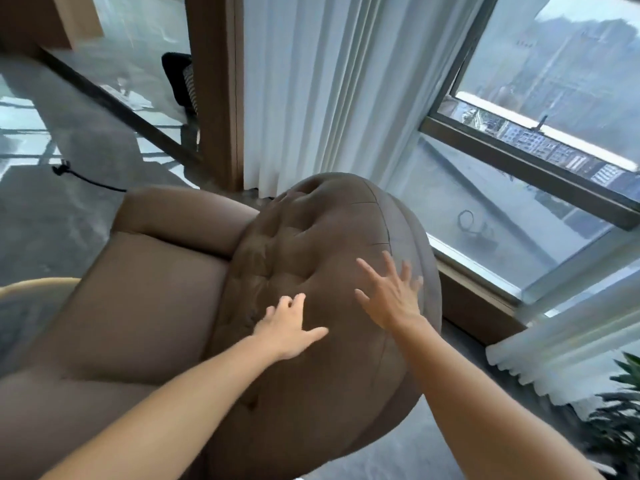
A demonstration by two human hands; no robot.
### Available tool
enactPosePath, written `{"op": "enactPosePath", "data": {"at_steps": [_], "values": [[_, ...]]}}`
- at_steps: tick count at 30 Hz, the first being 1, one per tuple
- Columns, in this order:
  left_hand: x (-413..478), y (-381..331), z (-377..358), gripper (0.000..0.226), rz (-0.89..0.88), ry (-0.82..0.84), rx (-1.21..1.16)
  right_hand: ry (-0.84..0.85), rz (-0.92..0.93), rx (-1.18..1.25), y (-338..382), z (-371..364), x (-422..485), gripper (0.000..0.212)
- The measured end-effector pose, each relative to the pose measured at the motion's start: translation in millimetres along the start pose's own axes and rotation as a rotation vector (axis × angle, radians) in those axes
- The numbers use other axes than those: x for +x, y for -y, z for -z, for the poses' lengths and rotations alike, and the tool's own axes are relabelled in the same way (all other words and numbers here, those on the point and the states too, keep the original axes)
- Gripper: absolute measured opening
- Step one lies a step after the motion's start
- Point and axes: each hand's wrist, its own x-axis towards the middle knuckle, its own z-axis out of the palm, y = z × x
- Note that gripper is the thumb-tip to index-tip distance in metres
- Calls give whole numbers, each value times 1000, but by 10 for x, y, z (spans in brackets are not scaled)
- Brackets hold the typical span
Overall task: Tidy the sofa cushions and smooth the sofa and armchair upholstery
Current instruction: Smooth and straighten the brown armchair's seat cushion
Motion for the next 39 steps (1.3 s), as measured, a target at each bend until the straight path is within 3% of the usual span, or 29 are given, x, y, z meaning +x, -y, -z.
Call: {"op": "enactPosePath", "data": {"at_steps": [3, 7, 24, 39], "values": [[342, -551, -240, 118, 100, -28, -182, 115, -58, 88, -467, -44, 364, 74], [481, -817, -649, 136, 149, 2, -155, 169, -91, 269, -689, -273, 471, 76], [-222, -597, -927, 108, 101, -84, -191, 190, -157, 358, -456, -267, -390, 67], [-1641, 1037, -701, 92, 11, 4, -263, 198, -274, 229, 946, -296, -2011, 74]]}}
